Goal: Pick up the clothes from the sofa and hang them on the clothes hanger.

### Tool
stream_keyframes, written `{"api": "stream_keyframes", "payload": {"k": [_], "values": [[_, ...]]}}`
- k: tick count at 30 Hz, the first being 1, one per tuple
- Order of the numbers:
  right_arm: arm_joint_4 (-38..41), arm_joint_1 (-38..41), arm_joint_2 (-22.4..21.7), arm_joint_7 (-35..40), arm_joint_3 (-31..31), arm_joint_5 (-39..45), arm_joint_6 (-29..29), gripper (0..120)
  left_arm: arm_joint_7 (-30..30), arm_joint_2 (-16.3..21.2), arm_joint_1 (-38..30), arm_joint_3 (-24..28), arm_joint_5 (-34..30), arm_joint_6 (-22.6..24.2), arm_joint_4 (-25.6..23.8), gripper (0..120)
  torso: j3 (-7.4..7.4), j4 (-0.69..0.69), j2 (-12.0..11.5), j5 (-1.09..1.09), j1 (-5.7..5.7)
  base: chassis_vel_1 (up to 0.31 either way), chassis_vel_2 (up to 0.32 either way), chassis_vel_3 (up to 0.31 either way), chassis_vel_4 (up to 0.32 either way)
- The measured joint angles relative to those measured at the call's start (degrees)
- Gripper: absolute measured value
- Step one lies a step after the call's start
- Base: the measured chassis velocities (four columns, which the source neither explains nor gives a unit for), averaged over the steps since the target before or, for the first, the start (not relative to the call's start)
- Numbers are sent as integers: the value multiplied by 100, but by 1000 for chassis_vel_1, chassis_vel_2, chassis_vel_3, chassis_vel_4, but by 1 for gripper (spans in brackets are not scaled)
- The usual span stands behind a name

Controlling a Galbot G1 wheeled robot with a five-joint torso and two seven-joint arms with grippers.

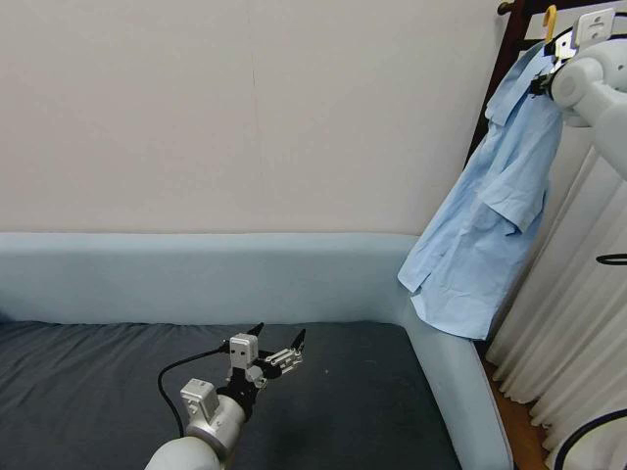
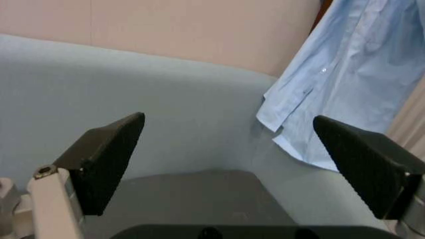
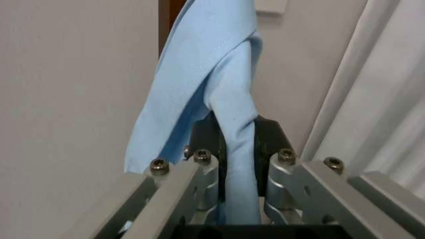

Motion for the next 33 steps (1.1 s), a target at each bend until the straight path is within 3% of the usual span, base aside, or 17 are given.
{"api": "stream_keyframes", "payload": {"k": [20,33], "values": [[-1240,317,803,100,613,506,-55,8,-26,113,-60,-181,-289,-22,-38,100,-1,-2,0,0,-1,0,0,0,0],[-896,-62,499,593,991,905,-264,8,-19,135,51,-119,-193,-56,-69,100,-1,-3,0,1,-1,0,0,0,0]]}}
